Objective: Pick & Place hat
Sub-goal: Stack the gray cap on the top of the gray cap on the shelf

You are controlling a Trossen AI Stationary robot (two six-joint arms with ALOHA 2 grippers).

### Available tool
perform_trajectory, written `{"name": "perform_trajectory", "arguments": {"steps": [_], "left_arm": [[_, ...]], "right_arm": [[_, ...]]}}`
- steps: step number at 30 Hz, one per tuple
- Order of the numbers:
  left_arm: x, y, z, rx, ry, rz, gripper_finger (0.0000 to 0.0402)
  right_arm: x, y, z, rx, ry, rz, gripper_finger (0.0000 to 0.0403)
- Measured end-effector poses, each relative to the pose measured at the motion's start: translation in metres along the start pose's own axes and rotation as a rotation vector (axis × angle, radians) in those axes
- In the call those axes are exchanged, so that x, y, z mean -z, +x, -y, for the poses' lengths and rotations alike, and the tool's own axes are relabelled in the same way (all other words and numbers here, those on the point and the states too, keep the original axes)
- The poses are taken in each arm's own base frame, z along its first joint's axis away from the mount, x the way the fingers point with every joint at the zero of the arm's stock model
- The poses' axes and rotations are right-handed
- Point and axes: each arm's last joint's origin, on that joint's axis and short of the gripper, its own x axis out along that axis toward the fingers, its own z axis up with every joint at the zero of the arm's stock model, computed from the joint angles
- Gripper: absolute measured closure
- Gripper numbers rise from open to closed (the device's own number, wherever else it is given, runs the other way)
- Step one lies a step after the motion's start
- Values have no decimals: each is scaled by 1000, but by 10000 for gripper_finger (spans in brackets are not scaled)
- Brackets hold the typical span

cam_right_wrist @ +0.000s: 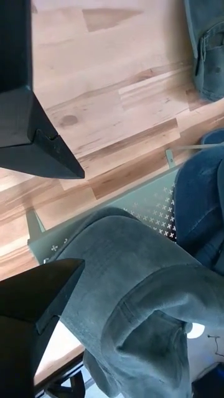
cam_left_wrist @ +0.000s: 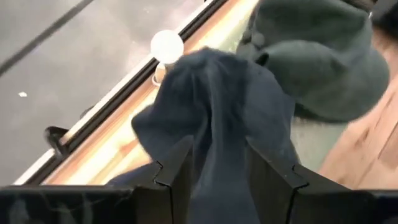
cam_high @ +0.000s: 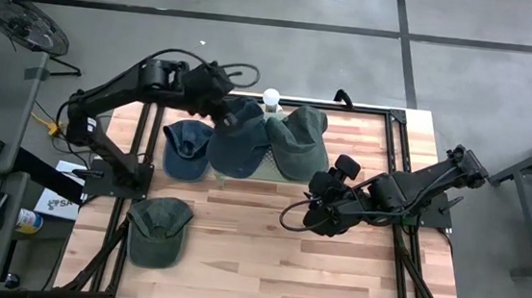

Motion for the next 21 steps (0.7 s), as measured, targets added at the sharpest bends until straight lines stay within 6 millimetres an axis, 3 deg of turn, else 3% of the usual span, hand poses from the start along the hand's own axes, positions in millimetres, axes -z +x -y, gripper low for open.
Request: {"name": "perform_trajectory", "arguments": {"steps": [7,12,21], "left_arm": [[28,-32,10,-29,96,-21,266],[54,-48,28,-10,125,-14,266],[113,-36,65,-5,167,-116,266]], "right_arm": [[0,0,-1,-19,0,-16,190],[1,0,0,-15,9,-23,190],[3,0,1,-10,5,-49,190]]}}
